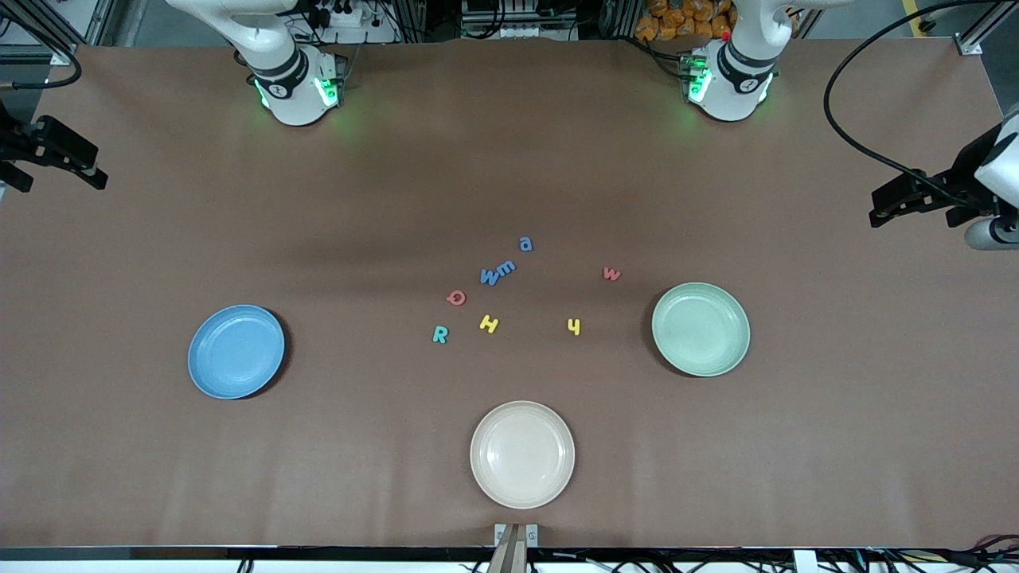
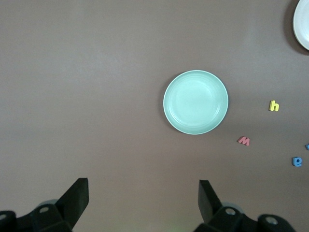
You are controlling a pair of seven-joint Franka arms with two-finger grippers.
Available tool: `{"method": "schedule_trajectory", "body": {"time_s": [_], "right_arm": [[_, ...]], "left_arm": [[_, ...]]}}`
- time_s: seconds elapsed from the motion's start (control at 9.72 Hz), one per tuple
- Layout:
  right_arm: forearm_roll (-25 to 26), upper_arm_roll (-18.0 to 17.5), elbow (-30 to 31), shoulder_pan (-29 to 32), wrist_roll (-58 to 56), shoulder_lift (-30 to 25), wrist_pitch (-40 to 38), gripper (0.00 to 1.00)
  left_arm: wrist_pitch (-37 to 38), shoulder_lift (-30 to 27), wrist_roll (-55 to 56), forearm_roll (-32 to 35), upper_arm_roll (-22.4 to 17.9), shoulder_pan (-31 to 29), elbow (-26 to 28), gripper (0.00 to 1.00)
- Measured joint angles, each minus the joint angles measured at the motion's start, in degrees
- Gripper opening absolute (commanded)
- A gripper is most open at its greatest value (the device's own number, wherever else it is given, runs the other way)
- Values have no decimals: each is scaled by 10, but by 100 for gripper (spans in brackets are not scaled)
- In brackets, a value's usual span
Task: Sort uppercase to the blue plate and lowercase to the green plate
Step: 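Move the left gripper toward the pink m while the right gripper reaches letters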
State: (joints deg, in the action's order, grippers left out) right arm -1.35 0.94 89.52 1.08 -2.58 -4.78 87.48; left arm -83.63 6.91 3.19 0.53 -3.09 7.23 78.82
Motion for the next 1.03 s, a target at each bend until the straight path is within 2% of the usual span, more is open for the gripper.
{"method": "schedule_trajectory", "body": {"time_s": [0.41, 0.62, 0.82, 1.03], "right_arm": [[0, 0, 0, 0, 0, 0, 0, 100], [0, -1, 1, 0, 0, 0, 0, 100], [0, -1, 2, 0, 0, 0, 0, 100], [0, -3, 8, 0, 0, 2, 2, 100]], "left_arm": [[1, 1, -6, 0, 3, 4, 1, 100], [2, 12, -8, 0, 23, 13, 8, 100], [2, 45, -7, 0, 46, 41, 13, 100], [-10, 100, -6, 0, 52, 84, 15, 100]]}}
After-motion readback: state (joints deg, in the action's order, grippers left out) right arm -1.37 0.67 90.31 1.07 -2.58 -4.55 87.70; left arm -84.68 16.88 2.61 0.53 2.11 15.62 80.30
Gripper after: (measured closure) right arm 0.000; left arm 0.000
